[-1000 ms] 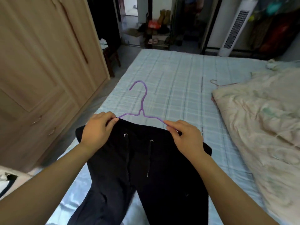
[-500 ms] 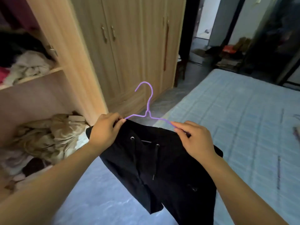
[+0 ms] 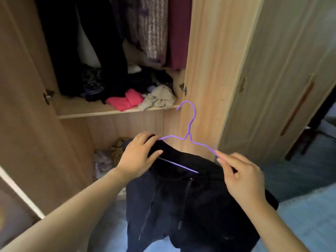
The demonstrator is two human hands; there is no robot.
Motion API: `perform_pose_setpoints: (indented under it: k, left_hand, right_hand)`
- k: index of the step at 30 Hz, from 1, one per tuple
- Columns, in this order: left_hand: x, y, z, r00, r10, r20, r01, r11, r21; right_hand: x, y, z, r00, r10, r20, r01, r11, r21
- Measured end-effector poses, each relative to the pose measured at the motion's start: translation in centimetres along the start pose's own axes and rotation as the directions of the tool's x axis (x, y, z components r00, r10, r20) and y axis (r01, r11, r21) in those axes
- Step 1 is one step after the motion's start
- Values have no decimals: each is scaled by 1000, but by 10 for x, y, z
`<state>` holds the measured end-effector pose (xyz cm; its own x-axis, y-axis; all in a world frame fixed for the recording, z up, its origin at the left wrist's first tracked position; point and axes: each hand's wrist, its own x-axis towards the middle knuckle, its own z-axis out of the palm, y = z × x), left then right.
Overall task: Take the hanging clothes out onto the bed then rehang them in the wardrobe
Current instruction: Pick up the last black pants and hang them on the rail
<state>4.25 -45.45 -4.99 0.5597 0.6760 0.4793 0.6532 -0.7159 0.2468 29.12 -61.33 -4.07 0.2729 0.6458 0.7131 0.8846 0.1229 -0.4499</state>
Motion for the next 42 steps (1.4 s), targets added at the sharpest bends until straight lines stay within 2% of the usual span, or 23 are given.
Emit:
perform_pose_setpoints:
  k: [9, 13, 18, 25, 31, 37, 42]
  left_hand:
    - [148, -113, -36, 987, -124, -105, 134, 986, 99]
    - [223, -149, -64, 978, -189, -88, 200, 969, 146]
    - [310, -179, -99, 964, -212, -162, 236, 961, 147]
    - [419, -217, -134, 940, -158, -302, 212, 965, 155]
    - [498, -248, -180, 907, -92, -412, 174, 971, 166]
    - [577, -308, -218, 843, -63, -534, 299, 881, 368]
    - [633, -357, -263, 740, 53, -671, 308, 860, 408]
  right_hand:
    - [180, 13, 122, 987, -127, -102, 142, 977, 161]
    - [268, 13, 156, 959, -214, -184, 235, 966, 105]
    - [376, 9, 173, 952, -213, -219, 233, 970, 69]
    - [486, -15, 183, 932, -219, -289, 248, 966, 69]
    - [595, -48, 188, 884, -292, -365, 300, 953, -37]
    - [673, -91, 212, 882, -287, -374, 237, 956, -174]
    - [731, -135, 237, 871, -253, -421, 154, 955, -255]
